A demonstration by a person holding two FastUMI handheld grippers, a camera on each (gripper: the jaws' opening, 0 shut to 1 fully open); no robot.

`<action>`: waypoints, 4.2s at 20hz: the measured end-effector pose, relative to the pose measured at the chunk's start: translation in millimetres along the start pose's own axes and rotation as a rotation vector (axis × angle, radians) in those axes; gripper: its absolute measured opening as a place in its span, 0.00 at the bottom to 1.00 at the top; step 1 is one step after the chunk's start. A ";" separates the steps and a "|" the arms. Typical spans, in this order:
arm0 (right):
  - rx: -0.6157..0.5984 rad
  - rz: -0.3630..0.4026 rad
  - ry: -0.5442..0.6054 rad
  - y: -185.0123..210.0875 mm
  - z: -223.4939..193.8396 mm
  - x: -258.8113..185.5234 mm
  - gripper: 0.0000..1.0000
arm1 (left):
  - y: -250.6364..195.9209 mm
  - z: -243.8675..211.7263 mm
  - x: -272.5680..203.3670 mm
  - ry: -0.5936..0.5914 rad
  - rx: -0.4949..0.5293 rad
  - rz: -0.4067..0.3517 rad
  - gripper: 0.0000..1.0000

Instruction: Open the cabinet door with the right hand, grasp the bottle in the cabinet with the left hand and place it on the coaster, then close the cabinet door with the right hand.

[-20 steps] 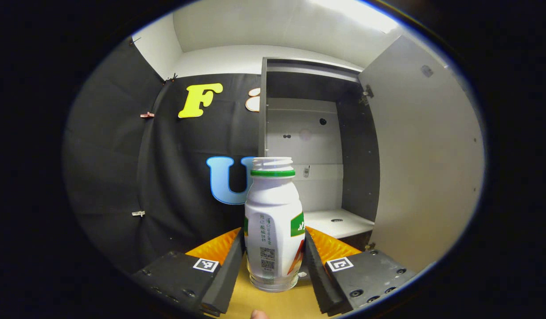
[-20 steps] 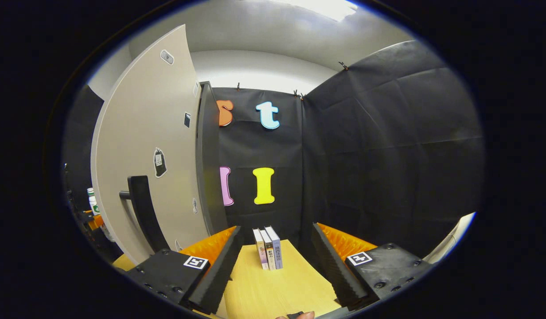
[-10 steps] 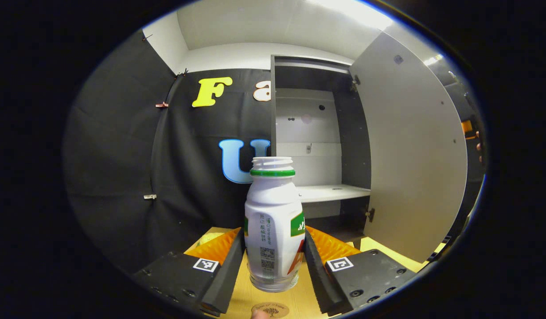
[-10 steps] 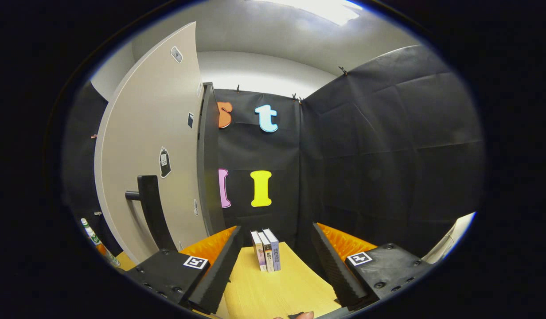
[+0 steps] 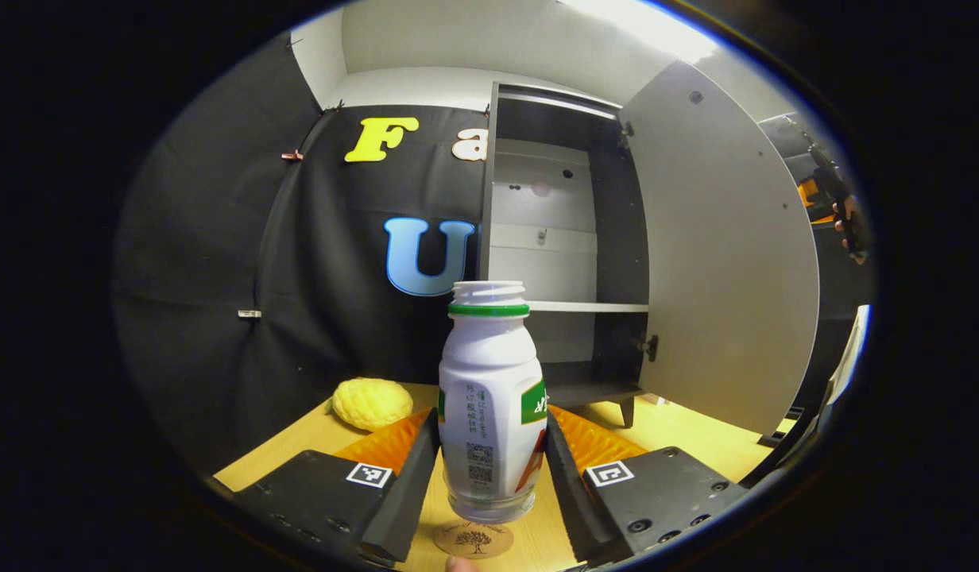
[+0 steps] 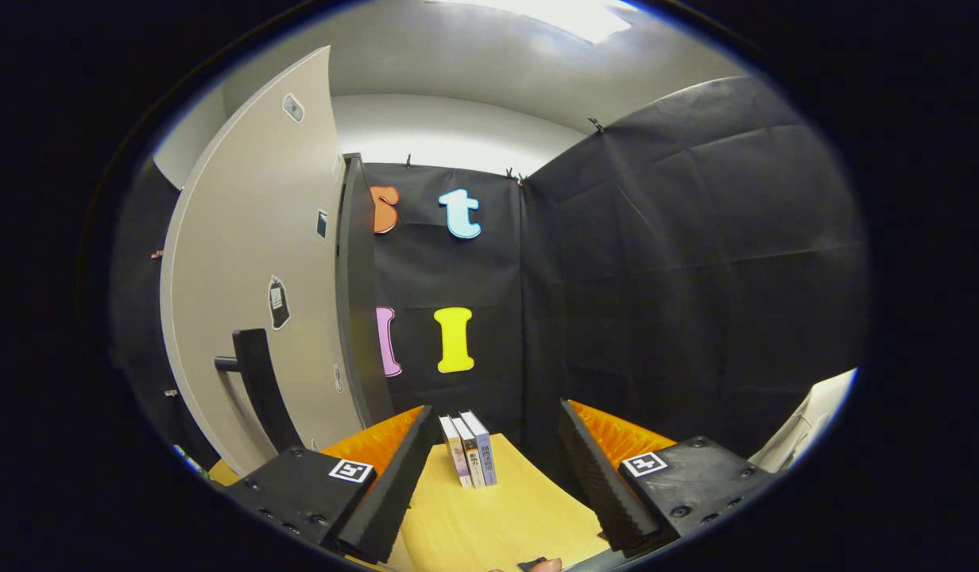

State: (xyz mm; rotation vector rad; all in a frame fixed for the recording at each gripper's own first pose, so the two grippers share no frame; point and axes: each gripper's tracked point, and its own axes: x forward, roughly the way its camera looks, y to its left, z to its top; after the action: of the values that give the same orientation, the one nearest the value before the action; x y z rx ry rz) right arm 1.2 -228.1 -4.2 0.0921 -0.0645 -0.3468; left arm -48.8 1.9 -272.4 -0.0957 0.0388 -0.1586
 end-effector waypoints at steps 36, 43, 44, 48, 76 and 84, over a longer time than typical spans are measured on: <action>-0.015 -0.035 0.079 -19.8 -20.5 0.7 0.98 | 9.3 -52.6 25.0 0.113 0.044 -0.022 0.95; 0.027 0.043 0.082 6.8 -16.6 6.3 0.98 | 4.2 54.1 28.8 0.092 0.012 0.081 0.95; 0.045 0.046 0.086 7.2 -16.7 6.9 0.98 | 3.7 71.6 30.3 0.086 0.037 0.093 0.95; 0.073 0.085 0.097 16.7 -14.3 4.7 0.98 | -2.0 134.5 33.9 0.052 0.109 0.120 0.95; 0.050 0.266 0.123 173.5 -28.8 -50.7 0.97 | -11.4 215.9 35.4 -0.014 0.016 0.086 0.92; 0.102 0.356 0.132 233.7 -39.4 -52.4 0.97 | 6.0 210.7 28.2 0.005 -0.003 0.110 0.92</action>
State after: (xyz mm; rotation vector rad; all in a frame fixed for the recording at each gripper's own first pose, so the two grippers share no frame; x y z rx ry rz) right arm 33.7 11.7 -22.2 0.2008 0.0320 0.0190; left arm -10.3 22.7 -64.3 -0.0962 0.0493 -0.0488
